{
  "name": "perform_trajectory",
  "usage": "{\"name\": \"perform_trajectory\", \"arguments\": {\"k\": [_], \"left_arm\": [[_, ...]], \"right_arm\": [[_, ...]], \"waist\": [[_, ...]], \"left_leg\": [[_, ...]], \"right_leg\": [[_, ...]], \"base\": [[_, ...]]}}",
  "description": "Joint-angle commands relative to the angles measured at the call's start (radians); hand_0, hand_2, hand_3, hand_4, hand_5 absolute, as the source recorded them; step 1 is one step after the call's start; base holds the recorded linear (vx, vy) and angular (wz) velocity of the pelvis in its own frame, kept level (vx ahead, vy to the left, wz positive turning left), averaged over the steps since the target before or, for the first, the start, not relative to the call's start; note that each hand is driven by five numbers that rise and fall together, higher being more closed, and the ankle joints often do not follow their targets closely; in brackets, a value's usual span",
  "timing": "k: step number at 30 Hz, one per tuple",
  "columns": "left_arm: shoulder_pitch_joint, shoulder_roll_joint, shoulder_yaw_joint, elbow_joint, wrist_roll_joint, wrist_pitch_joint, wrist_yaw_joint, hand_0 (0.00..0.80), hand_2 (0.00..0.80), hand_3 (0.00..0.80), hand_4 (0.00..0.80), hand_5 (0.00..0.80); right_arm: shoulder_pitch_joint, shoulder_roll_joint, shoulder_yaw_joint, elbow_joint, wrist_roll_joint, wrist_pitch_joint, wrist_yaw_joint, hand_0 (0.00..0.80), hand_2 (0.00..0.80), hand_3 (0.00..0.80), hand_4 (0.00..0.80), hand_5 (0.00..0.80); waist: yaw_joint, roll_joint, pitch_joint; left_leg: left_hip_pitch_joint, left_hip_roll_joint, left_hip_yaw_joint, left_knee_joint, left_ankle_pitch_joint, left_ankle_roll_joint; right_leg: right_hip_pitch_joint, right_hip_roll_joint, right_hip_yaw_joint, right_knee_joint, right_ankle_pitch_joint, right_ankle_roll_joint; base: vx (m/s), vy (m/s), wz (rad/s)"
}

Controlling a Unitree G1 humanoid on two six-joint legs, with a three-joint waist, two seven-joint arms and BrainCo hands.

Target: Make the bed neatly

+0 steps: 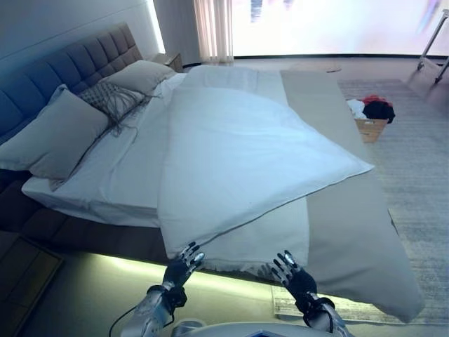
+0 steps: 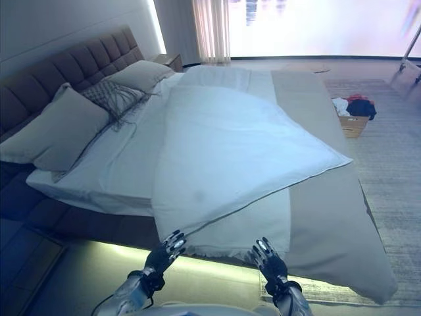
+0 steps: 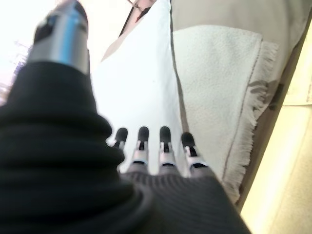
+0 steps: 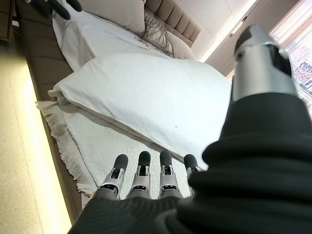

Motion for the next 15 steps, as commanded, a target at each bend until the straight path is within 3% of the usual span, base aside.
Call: {"name": "perform_trajectory", "arguments": {"k": [1,3,15], "left_arm": [[-0.019,0.025,0.054,-0.126,-0.041,-0.066,-0.003,0.000,0.000,0.000,0.000,0.000],[-0.018,0.024,0.054,-0.122,-0.055,-0.094,0.002,0.000,0.000,0.000,0.000,0.000],[-0.001,0.029,0.086,-0.125,-0.058,-0.085,-0.018,0.000,0.000,0.000,0.000,0.000]], "right_arm": [[-0.033,0.026,-0.043,-0.070,-0.007,0.003,0.038,0.000,0.000,0.000,0.000,0.000],[-0.028,0.021,-0.046,-0.077,-0.004,0.009,0.029,0.000,0.000,0.000,0.000,0.000],[-0.001,0.008,-0.071,-0.074,-0.026,0.027,0.044,0.000,0.000,0.000,0.000,0.000]], "waist": [[-0.004,-0.066,0.028],[-0.003,-0.063,0.029],[-0.001,-0.073,0.033]], "left_leg": [[-0.012,-0.022,-0.045,0.049,-0.018,0.017],[-0.016,-0.026,-0.050,0.055,-0.019,0.017],[-0.056,-0.018,-0.042,0.137,-0.034,0.006]], "right_leg": [[0.127,0.039,-0.109,-0.411,0.357,0.020],[0.127,0.036,-0.114,-0.408,0.356,0.018],[0.122,0.048,-0.128,-0.394,0.343,-0.008]], "base": [[0.000,0.000,0.00],[0.000,0.000,0.00],[0.027,-0.032,0.04]]}}
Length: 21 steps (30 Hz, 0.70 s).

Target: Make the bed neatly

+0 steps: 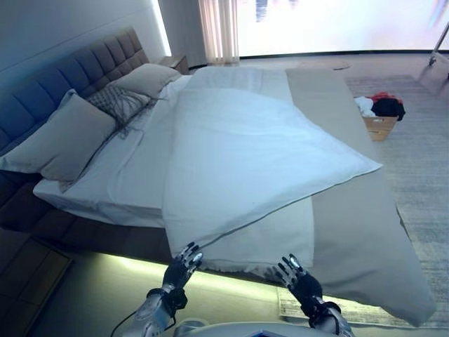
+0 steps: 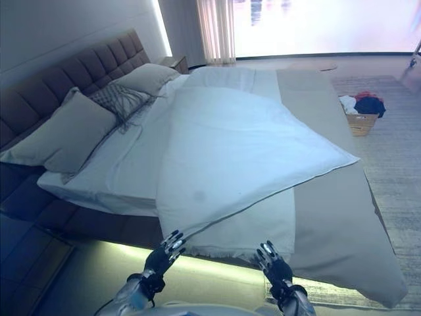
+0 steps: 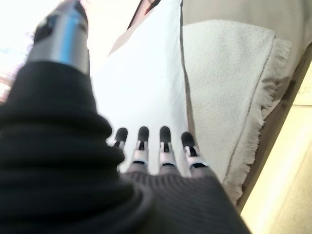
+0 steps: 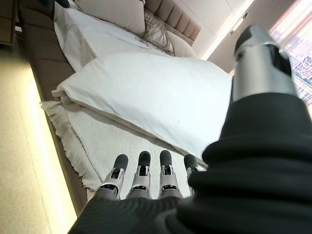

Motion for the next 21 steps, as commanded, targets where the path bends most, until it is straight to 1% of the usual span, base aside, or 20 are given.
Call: {"name": "perform_trajectory", "arguments": {"k": [1,5,6,8,9,10,11,13,15,17,19,21], "left_arm": [[-0.030,0.037,0.085,-0.108,-0.019,-0.056,-0.028,0.000,0.000,0.000,0.000,0.000],[-0.038,0.044,0.081,-0.114,-0.010,-0.046,-0.040,0.000,0.000,0.000,0.000,0.000],[-0.039,0.039,0.077,-0.112,0.001,-0.041,-0.041,0.000,0.000,0.000,0.000,0.000],[-0.040,0.027,0.070,-0.105,0.006,-0.045,-0.043,0.000,0.000,0.000,0.000,0.000],[-0.034,0.022,0.072,-0.103,0.008,-0.051,-0.045,0.000,0.000,0.000,0.000,0.000],[-0.029,0.017,0.075,-0.100,0.010,-0.058,-0.045,0.000,0.000,0.000,0.000,0.000],[-0.023,0.011,0.082,-0.094,0.013,-0.065,-0.053,0.000,0.000,0.000,0.000,0.000],[-0.016,0.013,0.087,-0.095,0.012,-0.062,-0.066,0.000,0.000,0.000,0.000,0.000],[-0.016,0.013,0.085,-0.091,0.017,-0.055,-0.059,0.000,0.000,0.000,0.000,0.000],[-0.023,0.014,0.086,-0.091,0.003,-0.040,-0.052,0.000,0.000,0.000,0.000,0.000],[-0.031,0.016,0.088,-0.088,0.003,-0.028,-0.054,0.000,0.000,0.000,0.000,0.000],[-0.045,0.022,0.086,-0.084,0.005,-0.015,-0.067,0.000,0.000,0.000,0.000,0.000]], "right_arm": [[-0.028,0.030,-0.035,-0.070,-0.018,-0.014,0.033,0.000,0.000,0.000,0.000,0.000],[-0.034,0.017,-0.032,-0.070,0.014,-0.020,0.031,0.000,0.000,0.000,0.000,0.000],[-0.039,0.011,-0.033,-0.063,0.018,-0.014,0.018,0.000,0.000,0.000,0.000,0.000],[-0.046,0.004,-0.035,-0.060,0.025,-0.001,0.016,0.000,0.000,0.000,0.000,0.000],[-0.047,0.003,-0.032,-0.058,0.024,0.000,0.026,0.000,0.000,0.000,0.000,0.000],[-0.048,0.004,-0.028,-0.057,0.018,0.000,0.029,0.000,0.000,0.000,0.000,0.000],[-0.047,0.010,-0.022,-0.055,0.010,-0.003,0.022,0.000,0.000,0.000,0.000,0.000],[-0.044,0.014,-0.020,-0.052,0.015,-0.009,0.011,0.000,0.000,0.000,0.000,0.000],[-0.052,0.019,-0.017,-0.040,0.018,-0.012,0.001,0.000,0.000,0.000,0.000,0.000],[-0.057,0.027,-0.014,-0.032,0.011,-0.009,0.007,0.000,0.000,0.000,0.000,0.000],[-0.054,0.033,-0.015,-0.034,0.001,-0.012,0.002,0.000,0.000,0.000,0.000,0.000],[-0.055,0.034,-0.018,-0.035,0.017,-0.024,-0.020,0.000,0.000,0.000,0.000,0.000]], "waist": [[-0.001,-0.088,0.039],[0.008,-0.098,0.052],[0.012,-0.097,0.054],[0.024,-0.096,0.059],[0.034,-0.096,0.062],[0.041,-0.096,0.062],[0.044,-0.096,0.058],[0.046,-0.093,0.057],[0.046,-0.093,0.054],[0.045,-0.096,0.053],[0.042,-0.098,0.055],[0.043,-0.104,0.059]], "left_leg": [[-0.061,-0.014,-0.029,0.124,-0.037,0.008],[-0.075,-0.004,-0.034,0.154,-0.042,-0.003],[-0.084,-0.003,-0.047,0.178,-0.032,-0.010],[-0.111,-0.011,-0.076,0.241,-0.021,-0.016],[-0.129,-0.024,-0.095,0.273,-0.021,-0.015],[-0.139,-0.035,-0.107,0.284,-0.026,-0.011],[-0.150,-0.042,-0.113,0.286,-0.012,-0.008],[-0.153,-0.042,-0.110,0.286,0.003,-0.008],[-0.147,-0.050,-0.108,0.275,-0.001,-0.003],[-0.148,-0.049,-0.095,0.280,0.000,-0.003],[-0.150,-0.045,-0.072,0.282,0.002,-0.004],[-0.146,-0.046,-0.060,0.272,-0.020,0.003]], "right_leg": [[0.123,0.063,-0.116,-0.445,0.384,-0.001],[0.123,0.081,-0.120,-0.450,0.381,-0.012],[0.125,0.091,-0.117,-0.455,0.379,-0.020],[0.128,0.095,-0.115,-0.462,0.382,-0.026],[0.128,0.095,-0.108,-0.466,0.385,-0.029],[0.124,0.095,-0.102,-0.466,0.385,-0.030],[0.116,0.092,-0.098,-0.464,0.387,-0.032],[0.117,0.095,-0.092,-0.464,0.388,-0.036],[0.116,0.093,-0.087,-0.462,0.388,-0.036],[0.117,0.090,-0.086,-0.461,0.388,-0.036],[0.121,0.086,-0.095,-0.461,0.389,-0.034],[0.120,0.074,-0.112,-0.451,0.389,-0.025]], "base": [[-0.026,-0.086,0.08],[-0.042,-0.080,0.10],[-0.032,-0.026,0.04],[-0.031,-0.021,-0.03],[-0.015,-0.021,-0.10],[-0.001,-0.007,-0.15],[0.016,0.012,-0.16],[0.051,0.041,-0.22],[0.088,0.072,-0.08],[0.088,0.046,0.00],[0.078,0.047,0.02],[0.067,0.069,0.10]]}}
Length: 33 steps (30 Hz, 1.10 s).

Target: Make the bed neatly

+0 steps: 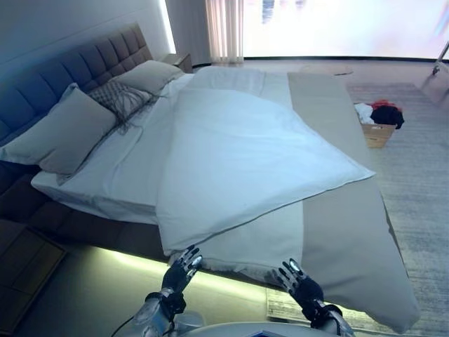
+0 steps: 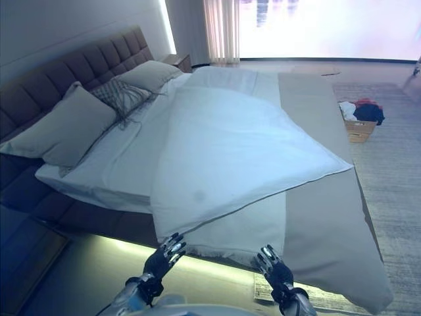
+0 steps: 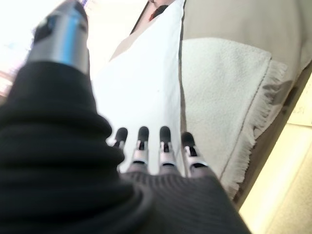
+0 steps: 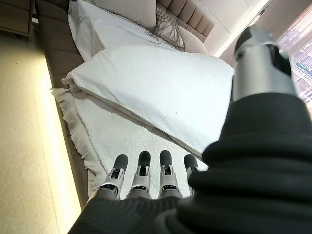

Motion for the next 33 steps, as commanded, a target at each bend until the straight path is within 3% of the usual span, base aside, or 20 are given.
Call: {"name": "perform_trajectory", "arguments": {"k": [1,5,10,15,19,21,23,26,28,30,33], "left_arm": [[-0.057,0.021,0.064,-0.081,0.010,-0.016,-0.030,0.000,0.000,0.000,0.000,0.000],[-0.049,0.016,0.066,-0.077,0.017,-0.024,-0.028,0.000,0.000,0.000,0.000,0.000],[-0.070,0.031,0.086,-0.069,0.003,-0.021,-0.011,0.000,0.000,0.000,0.000,0.000],[-0.135,0.064,0.069,-0.062,0.011,-0.003,-0.011,0.000,0.000,0.000,0.000,0.000],[-0.161,0.084,0.055,-0.047,0.009,0.003,-0.009,0.000,0.000,0.000,0.000,0.000],[-0.171,0.093,0.058,-0.043,-0.006,0.005,0.005,0.000,0.000,0.000,0.000,0.000],[-0.191,0.102,0.058,-0.042,-0.020,0.009,0.015,0.000,0.000,0.000,0.000,0.000],[-0.213,0.111,0.054,-0.036,-0.026,0.016,0.008,0.000,0.000,0.000,0.000,0.000],[-0.219,0.112,0.054,-0.026,-0.021,0.008,-0.006,0.000,0.000,0.000,0.000,0.000],[-0.211,0.112,0.061,-0.025,-0.017,0.004,-0.022,0.000,0.000,0.000,0.000,0.000],[-0.187,0.095,0.073,-0.032,-0.016,0.007,-0.037,0.000,0.000,0.000,0.000,0.000]], "right_arm": [[-0.051,0.006,-0.019,-0.037,0.037,-0.042,-0.026,0.000,0.000,0.000,0.000,0.000],[-0.056,0.019,-0.022,-0.027,0.033,-0.039,-0.026,0.000,0.000,0.000,0.000,0.000],[-0.078,0.052,-0.011,-0.011,0.022,-0.062,-0.040,0.000,0.000,0.000,0.000,0.000],[-0.097,0.073,-0.010,-0.001,0.049,-0.137,-0.071,0.000,0.000,0.000,0.000,0.000],[-0.087,0.057,-0.023,0.026,0.077,-0.168,-0.064,0.000,0.000,0.000,0.000,0.000],[-0.089,0.046,-0.026,0.044,0.095,-0.164,-0.042,0.000,0.000,0.000,0.000,0.000],[-0.105,0.036,-0.030,0.070,0.101,-0.160,-0.022,0.000,0.000,0.000,0.000,0.000],[-0.148,0.023,-0.044,0.114,0.127,-0.155,-0.017,0.000,0.000,0.000,0.000,0.000],[-0.166,0.019,-0.049,0.134,0.139,-0.146,-0.008,0.000,0.000,0.000,0.000,0.000],[-0.165,0.019,-0.047,0.148,0.144,-0.144,-0.007,0.000,0.000,0.000,0.000,0.000],[-0.151,0.021,-0.052,0.161,0.133,-0.143,-0.004,0.000,0.000,0.000,0.000,0.000]], "waist": [[-0.008,-0.029,0.041],[-0.007,-0.030,0.046],[-0.008,-0.035,0.037],[-0.014,-0.012,0.044],[-0.028,0.013,0.047],[-0.036,-0.001,0.044],[-0.043,-0.048,0.049],[-0.061,-0.080,0.065],[-0.062,-0.089,0.069],[-0.051,-0.098,0.068],[-0.050,-0.104,0.053]], "left_leg": [[-0.020,-0.063,0.037,0.096,-0.197,0.005],[0.015,-0.076,0.058,0.077,-0.246,0.027],[0.031,-0.102,0.057,0.056,-0.279,0.072],[0.023,-0.161,0.013,0.047,-0.307,0.158],[0.028,-0.202,-0.012,0.047,-0.324,0.195],[0.039,-0.215,-0.017,0.037,-0.331,0.193],[0.062,-0.242,-0.037,0.026,-0.355,0.173],[0.101,-0.244,-0.057,0.015,-0.392,0.151],[0.117,-0.228,-0.050,0.010,-0.405,0.144],[0.111,-0.217,-0.041,0.031,-0.419,0.143],[0.102,-0.197,-0.026,0.098,-0.432,0.128]], "right_leg": [[0.070,0.031,-0.098,-0.297,0.320,0.038],[0.079,0.015,-0.081,-0.286,0.319,0.051],[0.042,-0.048,-0.046,-0.186,0.302,0.084],[-0.111,-0.156,0.044,0.170,0.389,0.095],[-0.240,-0.164,0.129,0.401,0.447,0.096],[-0.268,-0.165,0.110,0.304,0.491,0.104],[-0.273,-0.159,0.084,0.068,0.539,0.136],[-0.264,-0.125,0.062,-0.187,0.574,0.166],[-0.255,-0.106,0.034,-0.257,0.578,0.170],[-0.228,-0.095,0.022,-0.239,0.556,0.168],[-0.196,-0.083,0.030,-0.224,0.529,0.159]], "base": [[0.080,0.093,0.16],[0.079,0.125,0.08],[0.055,0.179,-0.01],[0.026,0.291,0.33],[0.096,0.226,0.33],[0.188,-0.013,0.12],[0.299,-0.193,-0.04],[0.334,-0.225,-0.05],[0.314,-0.215,0.12],[0.234,-0.211,0.25],[0.255,-0.220,0.18]]}}
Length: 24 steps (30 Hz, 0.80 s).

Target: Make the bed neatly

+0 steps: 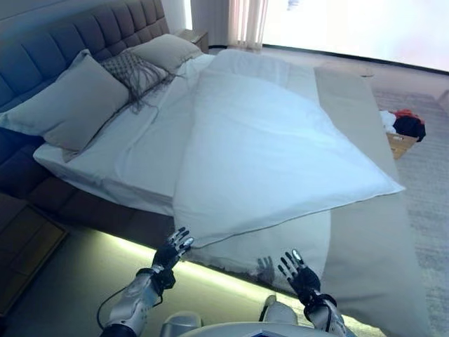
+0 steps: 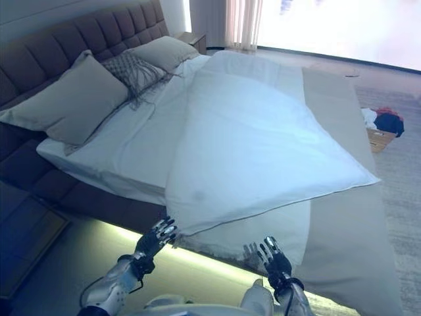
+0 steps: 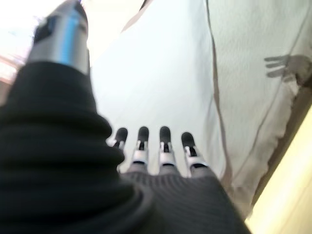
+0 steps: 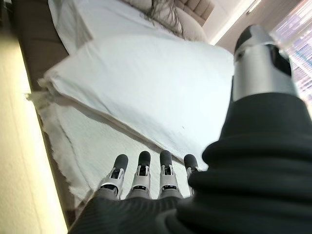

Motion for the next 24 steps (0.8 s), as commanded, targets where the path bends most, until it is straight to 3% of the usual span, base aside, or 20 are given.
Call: {"name": "perform_trajectory", "arguments": {"k": [1,6,12,14,16,21,24], "left_arm": [[-0.013,0.025,0.059,-0.113,-0.016,-0.034,-0.040,0.000,0.000,0.000,0.000,0.000],[0.009,0.014,0.050,-0.128,-0.002,-0.043,-0.046,0.000,0.000,0.000,0.000,0.000],[0.028,-0.001,0.059,-0.147,0.013,-0.066,-0.053,0.000,0.000,0.000,0.000,0.000],[0.027,0.003,0.067,-0.136,0.000,-0.072,-0.065,0.000,0.000,0.000,0.000,0.000],[0.019,0.002,0.061,-0.139,-0.013,-0.072,-0.077,0.000,0.000,0.000,0.000,0.000],[-0.011,-0.007,0.031,-0.134,-0.021,-0.062,-0.088,0.000,0.000,0.000,0.000,0.000],[0.002,-0.022,0.006,-0.131,-0.005,-0.063,-0.099,0.000,0.000,0.000,0.000,0.000]], "right_arm": [[-0.043,0.014,-0.028,-0.016,0.017,-0.039,0.038,0.000,0.000,0.000,0.000,0.000],[-0.042,0.003,-0.047,-0.017,0.014,-0.031,0.039,0.000,0.000,0.000,0.000,0.000],[-0.031,0.004,-0.051,-0.009,0.013,-0.035,0.052,0.000,0.000,0.000,0.000,0.000],[-0.034,0.014,-0.046,-0.002,0.018,-0.044,0.052,0.000,0.000,0.000,0.000,0.000],[-0.039,0.007,-0.043,0.011,0.030,-0.055,0.060,0.000,0.000,0.000,0.000,0.000],[-0.062,-0.013,-0.027,0.020,0.043,-0.074,0.049,0.000,0.000,0.000,0.000,0.000],[-0.058,-0.018,-0.022,0.016,0.054,-0.071,0.034,0.000,0.000,0.000,0.000,0.000]], "waist": [[0.003,-0.064,0.016],[0.005,-0.065,0.001],[0.014,-0.064,-0.004],[0.010,-0.058,-0.007],[0.010,-0.056,-0.012],[0.011,-0.057,-0.007],[0.011,-0.054,-0.001]], "left_leg": [[-0.010,-0.074,0.028,0.192,-0.113,0.058],[-0.036,-0.030,0.045,0.218,-0.065,0.024],[-0.037,-0.031,0.054,0.205,-0.061,0.014],[-0.048,-0.020,0.057,0.226,-0.034,0.007],[-0.077,-0.009,0.049,0.277,0.009,-0.006],[-0.143,-0.024,0.060,0.490,0.005,-0.011],[-0.208,0.011,0.064,0.566,0.100,-0.031]], "right_leg": [[0.072,0.001,-0.019,-0.228,0.239,0.069],[0.119,0.041,-0.039,-0.247,0.178,0.046],[0.126,0.063,-0.056,-0.250,0.139,0.028],[0.127,0.077,-0.050,-0.225,0.112,0.011],[0.142,0.104,-0.040,-0.221,0.080,-0.020],[0.150,0.136,-0.058,-0.183,0.019,-0.072],[0.168,0.157,-0.067,-0.170,-0.001,-0.100]], "base": [[0.176,-0.174,0.18],[0.131,-0.139,0.03],[0.071,-0.128,-0.05],[0.104,-0.188,-0.04],[0.123,-0.202,-0.06],[0.105,-0.159,-0.01],[0.110,-0.129,0.10]]}}
